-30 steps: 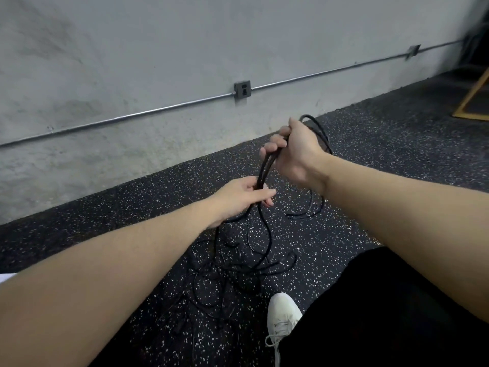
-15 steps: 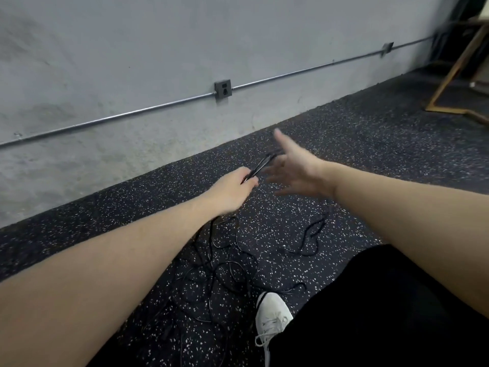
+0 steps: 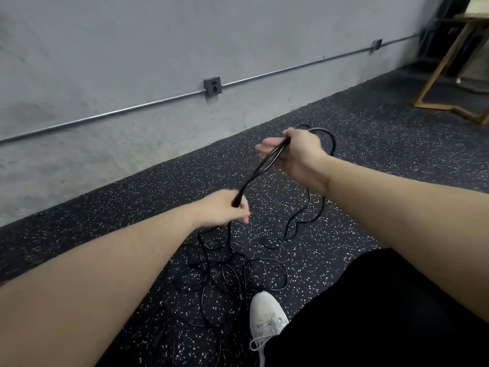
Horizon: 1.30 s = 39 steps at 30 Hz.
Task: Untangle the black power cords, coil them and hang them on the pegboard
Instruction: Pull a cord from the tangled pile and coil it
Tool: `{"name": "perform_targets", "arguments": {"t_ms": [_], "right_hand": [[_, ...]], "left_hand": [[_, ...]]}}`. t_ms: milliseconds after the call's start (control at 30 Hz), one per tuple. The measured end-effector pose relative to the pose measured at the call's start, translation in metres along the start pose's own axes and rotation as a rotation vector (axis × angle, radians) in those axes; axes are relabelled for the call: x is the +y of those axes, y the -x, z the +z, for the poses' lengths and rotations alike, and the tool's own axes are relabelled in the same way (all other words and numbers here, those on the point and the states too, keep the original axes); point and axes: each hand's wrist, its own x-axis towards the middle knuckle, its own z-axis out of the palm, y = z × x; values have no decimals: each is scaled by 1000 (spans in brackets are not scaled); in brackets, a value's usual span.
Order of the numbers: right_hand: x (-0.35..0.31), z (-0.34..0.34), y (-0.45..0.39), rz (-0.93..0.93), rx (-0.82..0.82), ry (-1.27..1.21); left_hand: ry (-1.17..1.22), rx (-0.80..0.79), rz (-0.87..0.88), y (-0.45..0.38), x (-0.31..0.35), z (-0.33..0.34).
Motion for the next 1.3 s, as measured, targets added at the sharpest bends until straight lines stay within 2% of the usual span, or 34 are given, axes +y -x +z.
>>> {"name": "perform_targets", "arguments": {"t_ms": [67, 167, 233, 333, 400, 433, 533, 667, 800, 900, 967, 1033, 1133, 1200, 1300], "right_hand": [[-6, -12, -6, -18, 69, -131], [-4, -35, -17, 69, 0, -29], [4, -45, -21, 171, -145, 207], [19, -43, -14, 230, -365, 733], [28, -34, -5, 246, -513, 1051], [33, -29, 0, 275, -580, 1131], [40, -17, 14, 364, -685, 1141], [43, -9, 23, 248, -776, 1193], [45, 0, 24, -80, -600, 1137], [43, 4, 18, -138, -505, 1024], [41, 2, 14, -158, -483, 949], [36, -1, 9, -156, -428, 807], [23, -6, 4, -94, -297, 512], [17, -13, 0, -86, -212, 423], [11, -23, -6, -75, -104, 393]], "left_hand": [[-51, -101, -65, 3, -19, 6], [31, -44, -116, 0, -28, 10], [185, 44, -125, -3, -17, 7], [449, 152, -103, -9, 6, -4], [647, 162, -82, -11, 23, -10], [746, 157, -71, -12, 31, -12], [948, 170, -18, -9, 56, -12], [1015, 230, 52, -8, 78, -14], [651, 390, 98, -12, 72, -19], [606, 453, 97, -6, 58, -17], [687, 371, 104, -2, 45, -12], [665, 204, 70, 0, 29, -5], [402, -56, -11, 3, 11, 6], [155, -187, -24, 5, 1, 16], [-1, -185, 3, 7, -3, 28]]}}
